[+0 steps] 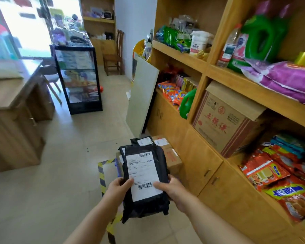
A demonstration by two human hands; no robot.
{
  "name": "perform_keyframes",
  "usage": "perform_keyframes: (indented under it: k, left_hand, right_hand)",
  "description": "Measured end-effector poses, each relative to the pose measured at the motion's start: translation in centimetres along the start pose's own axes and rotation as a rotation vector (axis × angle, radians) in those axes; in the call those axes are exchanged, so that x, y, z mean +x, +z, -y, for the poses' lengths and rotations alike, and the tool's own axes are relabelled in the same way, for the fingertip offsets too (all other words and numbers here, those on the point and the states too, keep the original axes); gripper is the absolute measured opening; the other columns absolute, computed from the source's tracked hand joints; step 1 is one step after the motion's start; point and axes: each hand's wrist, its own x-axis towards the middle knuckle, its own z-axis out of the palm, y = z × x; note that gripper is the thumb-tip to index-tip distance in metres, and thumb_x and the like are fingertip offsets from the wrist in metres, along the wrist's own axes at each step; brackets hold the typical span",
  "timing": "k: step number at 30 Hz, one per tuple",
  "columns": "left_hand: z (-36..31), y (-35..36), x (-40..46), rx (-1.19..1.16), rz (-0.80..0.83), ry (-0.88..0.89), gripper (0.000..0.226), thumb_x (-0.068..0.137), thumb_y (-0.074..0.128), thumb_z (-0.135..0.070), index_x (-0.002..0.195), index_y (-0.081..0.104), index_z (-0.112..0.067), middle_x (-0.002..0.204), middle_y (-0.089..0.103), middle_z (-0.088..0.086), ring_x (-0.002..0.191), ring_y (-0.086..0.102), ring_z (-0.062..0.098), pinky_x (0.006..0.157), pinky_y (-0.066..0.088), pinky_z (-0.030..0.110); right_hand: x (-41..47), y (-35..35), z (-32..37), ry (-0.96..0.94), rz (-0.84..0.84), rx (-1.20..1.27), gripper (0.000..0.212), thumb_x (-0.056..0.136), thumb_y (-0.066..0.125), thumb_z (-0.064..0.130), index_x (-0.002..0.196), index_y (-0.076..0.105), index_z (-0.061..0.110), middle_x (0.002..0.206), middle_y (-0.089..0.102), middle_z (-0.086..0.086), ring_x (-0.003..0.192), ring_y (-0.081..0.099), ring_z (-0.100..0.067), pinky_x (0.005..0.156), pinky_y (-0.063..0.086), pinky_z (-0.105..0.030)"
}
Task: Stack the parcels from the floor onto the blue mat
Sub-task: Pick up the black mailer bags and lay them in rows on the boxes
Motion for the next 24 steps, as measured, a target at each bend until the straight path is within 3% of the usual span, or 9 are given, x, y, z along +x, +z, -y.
perform_keyframes:
  k: [4, 11, 14, 18, 21, 24]
  left_hand:
    - [-1.9, -7.8, 3.4, -0.035, -0.011, -0.036, 0.026, 0.090, 0.062, -0.027, 0.109, 0.058, -0.009, 0.097, 0.072, 0.009, 0.087, 0.070, 0.023, 0.068, 0.054, 0.031]
    - [-5.6, -17.3, 8.3, 0.022, 0.011, -0.036, 0.024, 0.091, 0.061, -0.021, 0.109, 0.061, -0.007, 0.097, 0.072, 0.010, 0.091, 0.068, 0.027, 0.084, 0.050, 0.040]
    - [-8.0, -19.2, 11.1, 0.019, 0.020, 0.000, 0.023, 0.092, 0.059, -0.022, 0.109, 0.061, -0.007, 0.097, 0.072, 0.010, 0.086, 0.068, 0.024, 0.072, 0.053, 0.034]
    - [-11.1, -20.3, 15.4, 0.020, -0.004, 0.041, 0.024, 0.093, 0.058, -0.027, 0.106, 0.061, -0.008, 0.099, 0.070, 0.012, 0.084, 0.066, 0.025, 0.076, 0.051, 0.036]
    - [-13.1, -20.6, 18.8, 0.010, -0.029, 0.050, 0.017, 0.093, 0.058, -0.022, 0.102, 0.060, -0.008, 0.094, 0.069, 0.010, 0.077, 0.066, 0.021, 0.065, 0.052, 0.030]
    - [-15.2, -20.5, 22.7, 0.038, -0.041, 0.036, 0.017, 0.092, 0.059, -0.021, 0.101, 0.060, -0.006, 0.093, 0.069, 0.011, 0.077, 0.066, 0.022, 0.069, 0.054, 0.034]
  right_hand:
    - [3.3, 7.5, 3.0, -0.023, 0.041, 0.006, 0.045, 0.076, 0.078, 0.014, 0.116, 0.057, 0.011, 0.106, 0.071, -0.004, 0.095, 0.068, -0.020, 0.081, 0.056, -0.034]
    - [8.1, 15.4, 6.9, 0.002, 0.109, -0.004, 0.043, 0.077, 0.077, 0.018, 0.116, 0.062, 0.012, 0.104, 0.073, 0.000, 0.097, 0.069, -0.019, 0.092, 0.053, -0.039]
    - [9.8, 16.9, 8.7, 0.007, 0.140, -0.002, 0.034, 0.081, 0.073, 0.015, 0.113, 0.064, 0.014, 0.104, 0.073, 0.001, 0.098, 0.069, -0.017, 0.095, 0.052, -0.038]
    - [13.3, 17.8, 10.2, 0.020, 0.188, -0.025, 0.023, 0.082, 0.072, 0.016, 0.103, 0.065, 0.022, 0.106, 0.073, 0.003, 0.102, 0.067, -0.016, 0.098, 0.049, -0.038]
    - [16.9, 18.1, 11.2, 0.019, 0.210, -0.052, 0.023, 0.082, 0.072, 0.016, 0.102, 0.066, 0.025, 0.108, 0.072, 0.004, 0.103, 0.067, -0.015, 0.100, 0.048, -0.038]
    - [20.9, 17.9, 12.6, 0.029, 0.224, -0.030, 0.029, 0.082, 0.072, 0.014, 0.110, 0.066, 0.020, 0.109, 0.072, 0.004, 0.103, 0.067, -0.014, 0.096, 0.049, -0.034]
